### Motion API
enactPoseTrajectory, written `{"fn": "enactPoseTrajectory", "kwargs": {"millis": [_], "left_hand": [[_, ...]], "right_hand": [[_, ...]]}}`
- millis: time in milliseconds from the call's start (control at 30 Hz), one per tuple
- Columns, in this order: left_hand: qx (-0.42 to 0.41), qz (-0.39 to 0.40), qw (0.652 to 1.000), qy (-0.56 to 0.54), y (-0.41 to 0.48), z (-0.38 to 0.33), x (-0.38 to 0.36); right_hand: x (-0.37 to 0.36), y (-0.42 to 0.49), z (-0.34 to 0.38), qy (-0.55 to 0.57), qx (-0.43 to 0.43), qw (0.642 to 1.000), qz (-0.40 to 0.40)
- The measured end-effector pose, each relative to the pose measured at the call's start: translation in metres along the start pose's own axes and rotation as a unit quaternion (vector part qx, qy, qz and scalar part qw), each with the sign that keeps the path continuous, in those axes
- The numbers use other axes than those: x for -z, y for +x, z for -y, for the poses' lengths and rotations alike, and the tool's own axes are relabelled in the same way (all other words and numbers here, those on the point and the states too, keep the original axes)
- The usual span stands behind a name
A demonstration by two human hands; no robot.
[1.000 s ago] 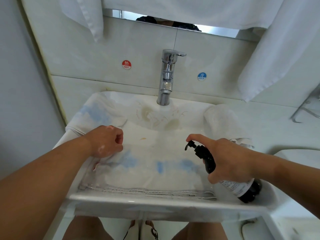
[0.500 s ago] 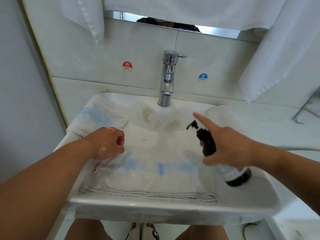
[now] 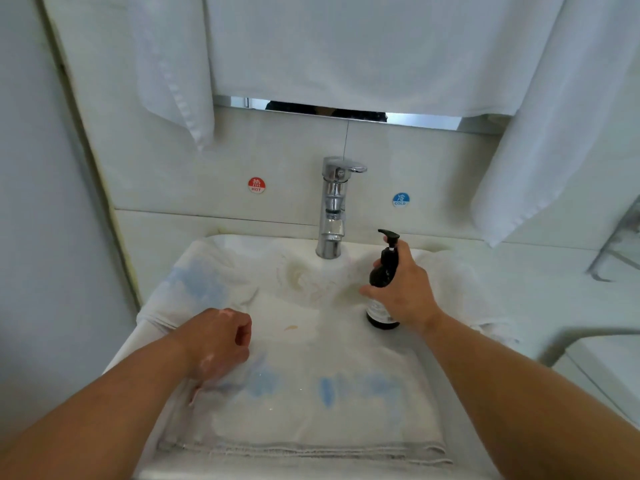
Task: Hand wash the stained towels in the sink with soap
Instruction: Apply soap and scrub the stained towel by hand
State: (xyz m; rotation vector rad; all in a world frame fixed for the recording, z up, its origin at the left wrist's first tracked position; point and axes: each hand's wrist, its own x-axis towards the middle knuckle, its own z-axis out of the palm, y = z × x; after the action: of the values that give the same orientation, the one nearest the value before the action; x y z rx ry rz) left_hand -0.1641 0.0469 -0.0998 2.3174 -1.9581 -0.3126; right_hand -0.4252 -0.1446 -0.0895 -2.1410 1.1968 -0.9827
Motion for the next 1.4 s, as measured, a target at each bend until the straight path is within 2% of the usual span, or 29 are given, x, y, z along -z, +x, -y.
{"fn": "enactPoseTrajectory", "kwargs": {"millis": [167, 300, 367, 500, 600, 667, 733, 800, 867, 1000, 1067, 1133, 1200, 1233, 1333, 1400], "left_hand": [[-0.002, 0.016, 1.000, 0.002, 0.002, 0.003, 0.000], [-0.013, 0.010, 0.998, 0.057, 0.002, -0.002, 0.005], [0.013, 0.033, 0.993, 0.110, 0.006, -0.003, 0.005], [0.040, 0.084, 0.983, 0.156, 0.011, 0.000, -0.003], [0.060, 0.087, 0.981, 0.160, 0.007, -0.010, -0.004], [0.067, 0.066, 0.986, 0.140, 0.006, -0.014, 0.000], [0.048, 0.033, 0.992, 0.110, 0.004, -0.010, 0.002], [0.011, 0.001, 0.998, 0.060, -0.001, -0.006, 0.003], [-0.032, -0.025, 0.999, -0.015, -0.007, -0.006, 0.007], [-0.083, -0.070, 0.977, -0.182, -0.010, -0.009, 0.010], [-0.078, -0.111, 0.964, -0.227, -0.009, -0.010, 0.011], [-0.052, -0.116, 0.946, -0.298, -0.006, -0.008, 0.010], [-0.016, -0.044, 0.925, -0.377, -0.004, -0.003, 0.008], [-0.017, -0.002, 0.926, -0.378, -0.004, -0.003, 0.007], [-0.036, 0.099, 0.947, -0.302, -0.005, -0.005, 0.003], [-0.042, 0.103, 0.949, -0.295, -0.005, -0.012, 0.002]], "right_hand": [[0.014, -0.005, 0.006, -0.028, -0.081, 0.995, 0.048], [0.037, -0.022, 0.016, -0.124, -0.115, 0.979, 0.115], [0.044, -0.033, 0.026, -0.150, -0.099, 0.979, 0.094], [0.046, -0.056, 0.057, -0.145, -0.026, 0.989, -0.010], [0.031, -0.068, 0.084, -0.141, 0.064, 0.988, -0.008], [0.012, -0.072, 0.092, -0.172, 0.110, 0.978, 0.043], [-0.011, -0.069, 0.094, -0.194, 0.127, 0.960, 0.157], [-0.032, -0.065, 0.097, -0.213, 0.135, 0.924, 0.289], [-0.050, -0.062, 0.102, -0.216, 0.155, 0.889, 0.372], [-0.064, -0.050, 0.108, -0.181, 0.127, 0.876, 0.429], [-0.062, -0.044, 0.103, -0.144, 0.115, 0.885, 0.427], [-0.053, -0.038, 0.097, -0.107, 0.120, 0.901, 0.404], [-0.038, -0.033, 0.091, -0.060, 0.123, 0.924, 0.358], [-0.030, -0.032, 0.086, -0.013, 0.109, 0.936, 0.333], [-0.011, -0.033, 0.069, 0.170, 0.002, 0.946, 0.276], [-0.003, -0.037, 0.060, 0.244, -0.043, 0.939, 0.237]]}}
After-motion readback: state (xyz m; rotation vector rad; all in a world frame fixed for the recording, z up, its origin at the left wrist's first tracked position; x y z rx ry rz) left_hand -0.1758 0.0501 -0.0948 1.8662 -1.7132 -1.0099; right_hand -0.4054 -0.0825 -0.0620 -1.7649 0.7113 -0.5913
